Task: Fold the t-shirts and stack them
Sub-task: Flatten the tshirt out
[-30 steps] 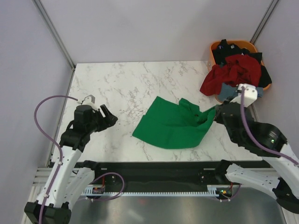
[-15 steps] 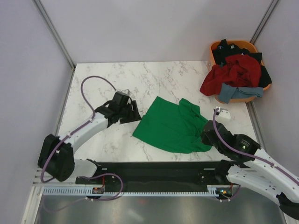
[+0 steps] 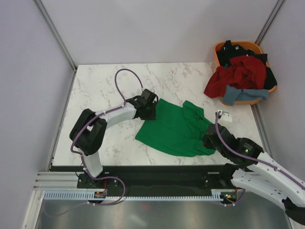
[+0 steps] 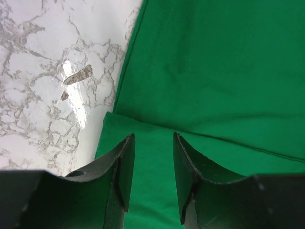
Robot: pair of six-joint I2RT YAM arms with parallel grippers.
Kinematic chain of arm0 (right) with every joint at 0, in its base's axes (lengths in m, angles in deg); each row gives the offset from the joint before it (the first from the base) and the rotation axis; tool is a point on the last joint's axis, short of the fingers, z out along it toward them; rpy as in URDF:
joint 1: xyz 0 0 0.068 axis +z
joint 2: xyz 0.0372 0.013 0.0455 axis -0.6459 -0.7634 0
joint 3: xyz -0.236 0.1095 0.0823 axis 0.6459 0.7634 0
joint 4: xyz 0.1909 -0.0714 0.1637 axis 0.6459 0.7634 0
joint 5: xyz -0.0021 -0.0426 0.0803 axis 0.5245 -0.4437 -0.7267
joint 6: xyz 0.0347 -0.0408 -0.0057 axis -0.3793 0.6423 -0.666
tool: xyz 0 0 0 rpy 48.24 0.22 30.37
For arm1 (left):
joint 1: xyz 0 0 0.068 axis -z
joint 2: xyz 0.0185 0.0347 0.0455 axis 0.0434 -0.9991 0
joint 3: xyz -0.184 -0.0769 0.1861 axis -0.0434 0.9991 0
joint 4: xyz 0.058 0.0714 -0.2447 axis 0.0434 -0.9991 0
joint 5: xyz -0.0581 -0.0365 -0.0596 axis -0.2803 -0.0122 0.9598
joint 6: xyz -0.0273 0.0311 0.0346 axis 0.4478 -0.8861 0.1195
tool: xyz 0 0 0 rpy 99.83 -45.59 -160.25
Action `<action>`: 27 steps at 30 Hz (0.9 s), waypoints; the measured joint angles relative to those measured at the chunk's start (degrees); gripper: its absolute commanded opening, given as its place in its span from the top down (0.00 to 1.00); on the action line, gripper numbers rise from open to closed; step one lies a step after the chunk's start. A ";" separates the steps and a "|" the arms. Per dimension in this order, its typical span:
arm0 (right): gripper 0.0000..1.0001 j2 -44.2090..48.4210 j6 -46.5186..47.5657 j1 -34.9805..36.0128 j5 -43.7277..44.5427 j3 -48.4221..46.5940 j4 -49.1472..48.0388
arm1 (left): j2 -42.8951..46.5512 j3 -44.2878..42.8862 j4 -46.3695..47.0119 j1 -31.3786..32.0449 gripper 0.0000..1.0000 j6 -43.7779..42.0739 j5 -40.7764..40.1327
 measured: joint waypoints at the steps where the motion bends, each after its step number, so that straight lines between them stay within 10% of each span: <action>1: 1.00 -0.04 0.17 0.00 -0.04 0.11 -0.07 | -0.26 0.00 -0.13 0.39 0.53 0.00 -0.68; 16: 1.00 -1.77 1.73 0.00 -0.68 0.79 -1.60 | -2.32 -1.18 -2.14 0.68 0.48 -0.63 -9.57; 27: 1.00 -1.53 1.75 0.00 -0.85 0.98 -1.92 | -5.79 -2.25 -2.58 0.68 0.65 -0.59 -9.88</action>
